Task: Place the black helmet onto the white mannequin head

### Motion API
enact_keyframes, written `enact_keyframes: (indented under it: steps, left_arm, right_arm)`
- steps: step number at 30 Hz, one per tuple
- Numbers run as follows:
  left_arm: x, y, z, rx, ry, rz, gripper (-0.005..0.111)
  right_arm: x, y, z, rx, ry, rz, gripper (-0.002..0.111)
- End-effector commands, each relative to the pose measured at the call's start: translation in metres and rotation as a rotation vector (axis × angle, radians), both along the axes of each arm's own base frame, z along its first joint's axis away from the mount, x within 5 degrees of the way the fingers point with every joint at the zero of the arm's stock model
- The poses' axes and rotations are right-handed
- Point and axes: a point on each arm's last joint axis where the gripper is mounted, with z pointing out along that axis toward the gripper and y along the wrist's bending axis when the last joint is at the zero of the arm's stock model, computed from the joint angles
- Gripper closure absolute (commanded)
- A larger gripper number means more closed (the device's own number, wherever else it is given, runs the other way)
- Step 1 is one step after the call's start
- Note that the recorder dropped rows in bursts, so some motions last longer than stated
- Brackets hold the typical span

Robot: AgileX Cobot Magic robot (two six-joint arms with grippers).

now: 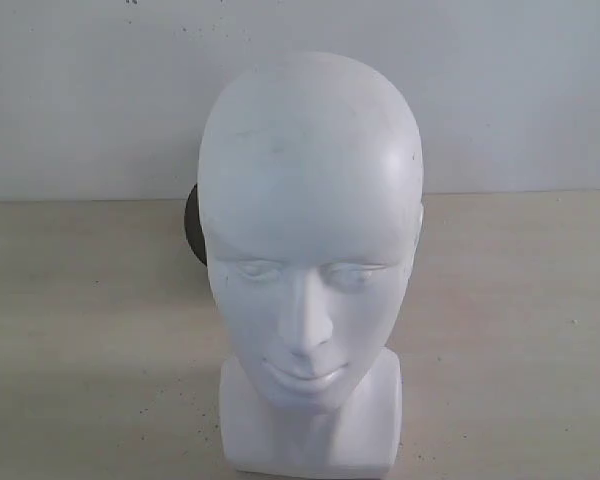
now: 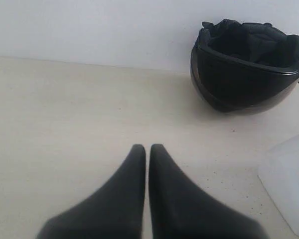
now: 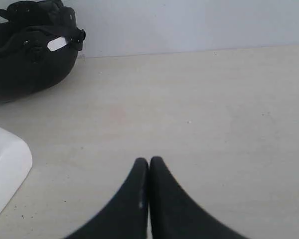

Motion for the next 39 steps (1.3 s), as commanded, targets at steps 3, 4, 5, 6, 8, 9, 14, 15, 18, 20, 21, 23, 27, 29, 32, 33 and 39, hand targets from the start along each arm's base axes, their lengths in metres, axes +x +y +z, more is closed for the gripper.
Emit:
enact_keyframes:
  steps: [3,4,5,6,8,9,14,15,18,20,21,23,27,29,32,33,39]
  left_arm:
    - [0.000,0.000,-0.001,0.001,0.001,0.001,0.102]
    - [0.000,0.000,-0.001,0.001,0.001,0.001,0.102]
    - [0.000,0.000,-0.001,0.001,0.001,0.001,0.102]
    - [0.000,0.000,-0.001,0.001,0.001,0.001,0.102]
    - [0.000,0.000,0.000,0.008,-0.011,0.004,0.102]
    - [0.001,0.001,0.003,0.030,-0.047,0.011,0.102]
    - [-0.007,0.008,0.054,0.062,-0.620,0.102,0.102]
    - [-0.008,0.009,0.060,0.059,-0.671,0.110,0.102]
    - [-0.003,0.010,0.112,0.068,-0.749,0.120,0.102]
    - [0.026,0.009,0.149,0.121,-0.615,0.088,0.102]
    - [0.052,0.010,0.164,0.136,-0.488,0.069,0.102]
    - [0.095,0.012,0.192,0.127,-0.299,0.049,0.102]
    - [0.170,0.017,0.218,0.114,-0.157,0.036,0.102]
    - [0.199,0.020,0.223,0.078,-0.163,0.041,0.102]
    - [0.225,0.022,0.218,0.045,-0.168,0.050,0.102]
    - [0.237,0.021,0.213,-0.014,-0.165,0.050,0.102]
    - [0.291,0.024,0.189,0.082,-0.010,0.026,0.102]
  right_arm:
    - [0.000,0.000,0.001,0.002,-0.010,-0.009,0.108]
    - [0.000,0.000,0.001,0.002,-0.010,-0.009,0.108]
    - [0.000,0.000,0.001,0.002,-0.010,-0.009,0.108]
    - [0.000,0.000,0.001,0.002,-0.010,-0.009,0.108]
    - [0.000,0.000,0.001,0.002,-0.010,-0.009,0.108]
    - [0.000,0.000,0.001,0.002,-0.010,-0.009,0.108]
    - [0.000,0.000,0.001,0.002,-0.010,-0.009,0.108]
    - [0.000,0.000,0.001,0.002,-0.010,-0.009,0.108]
    - [0.000,0.000,0.001,0.002,-0.010,-0.009,0.108]
    - [0.000,0.000,0.001,0.002,-0.010,-0.009,0.108]
    - [0.000,0.000,0.001,0.002,-0.010,-0.009,0.108]
    - [0.000,0.000,0.001,0.002,-0.010,-0.009,0.108]
    - [0.000,0.000,0.001,0.002,-0.010,-0.009,0.108]
    - [0.000,0.000,0.001,0.002,-0.010,-0.009,0.108]
    - [0.000,0.000,0.001,0.002,-0.010,-0.009,0.108]
    - [0.000,0.000,0.001,0.002,-0.010,-0.009,0.108]
    - [0.000,0.000,0.001,0.002,-0.010,-0.009,0.108]
